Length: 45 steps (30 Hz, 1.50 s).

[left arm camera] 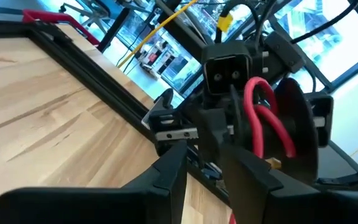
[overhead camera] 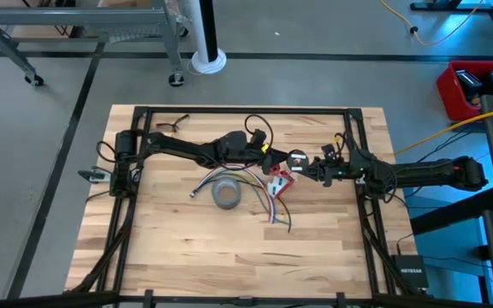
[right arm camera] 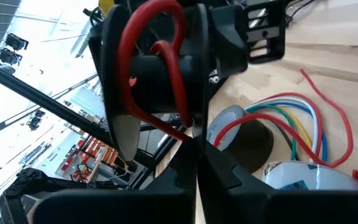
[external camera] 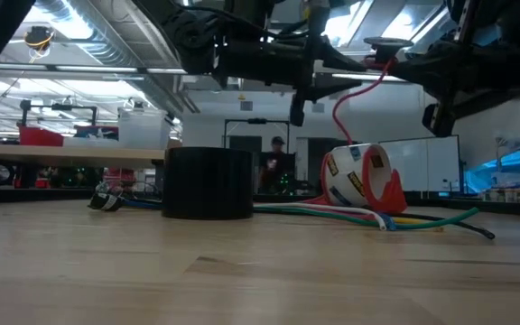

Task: Coil cords
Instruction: Coil the red wire on the black spool

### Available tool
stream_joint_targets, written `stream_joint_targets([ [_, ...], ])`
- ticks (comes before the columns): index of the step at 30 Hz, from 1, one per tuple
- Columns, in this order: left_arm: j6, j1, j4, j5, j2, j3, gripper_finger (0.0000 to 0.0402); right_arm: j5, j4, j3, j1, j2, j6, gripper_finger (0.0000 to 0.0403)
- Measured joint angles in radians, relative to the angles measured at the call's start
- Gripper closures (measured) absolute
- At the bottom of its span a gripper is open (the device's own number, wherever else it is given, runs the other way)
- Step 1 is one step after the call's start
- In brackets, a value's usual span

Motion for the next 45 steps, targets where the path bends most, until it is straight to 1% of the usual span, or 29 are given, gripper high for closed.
stream_joint_targets([
  [4,0.003,0.001,-0.002,0.008,0.001,0.003,0.0312,-0.002,0.002,0.0,0.0,0.0,0.0,0.0398],
  [9,0.02,0.033,-0.009,0.019,0.0,0.003,0.0312,-0.02,0.001,0.0,0.0,0.0,0.002,0.0398],
  [13,0.016,0.073,-0.036,0.072,-0.002,0.003,0.0312,-0.027,-0.003,0.0,0.0,0.0,0.002,0.0398],
  [16,-0.008,0.106,-0.083,0.154,-0.002,0.003,0.0312,-0.027,-0.003,0.0,0.0,0.0,0.002,0.0398],
  [21,-0.11,0.147,-0.125,0.345,-0.002,0.003,0.0312,-0.028,-0.003,0.0,0.0,0.0,0.002,0.0398],
  [23,-0.116,0.15,-0.115,0.389,-0.002,0.003,0.0312,-0.027,-0.003,0.0,0.0,0.0,0.002,0.0398],
  [25,-0.118,0.147,-0.087,0.411,-0.002,0.003,0.0312,-0.027,-0.005,0.0,0.0,0.0,0.003,0.0398],
  [28,-0.131,0.137,-0.053,0.415,-0.002,0.003,0.0312,-0.026,-0.005,0.0,0.0,0.0,0.003,0.0398],
  [32,-0.131,0.11,-0.05,0.41,-0.003,0.003,0.0312,-0.016,-0.005,0.0,0.0,0.0,0.003,0.0398],
  [37,-0.08,0.078,-0.049,0.369,-0.003,0.003,0.0312,-0.007,-0.005,0.0,0.0,0.001,0.002,0.0398],
  [40,-0.079,0.068,-0.02,0.355,-0.003,0.003,0.0312,0.01,-0.006,0.0,0.0,0.001,0.002,0.0398],
  [45,-0.053,0.061,-0.001,0.295,-0.004,0.003,0.0312,0.01,-0.004,0.0,0.0,0.001,0.002,0.0398],
])
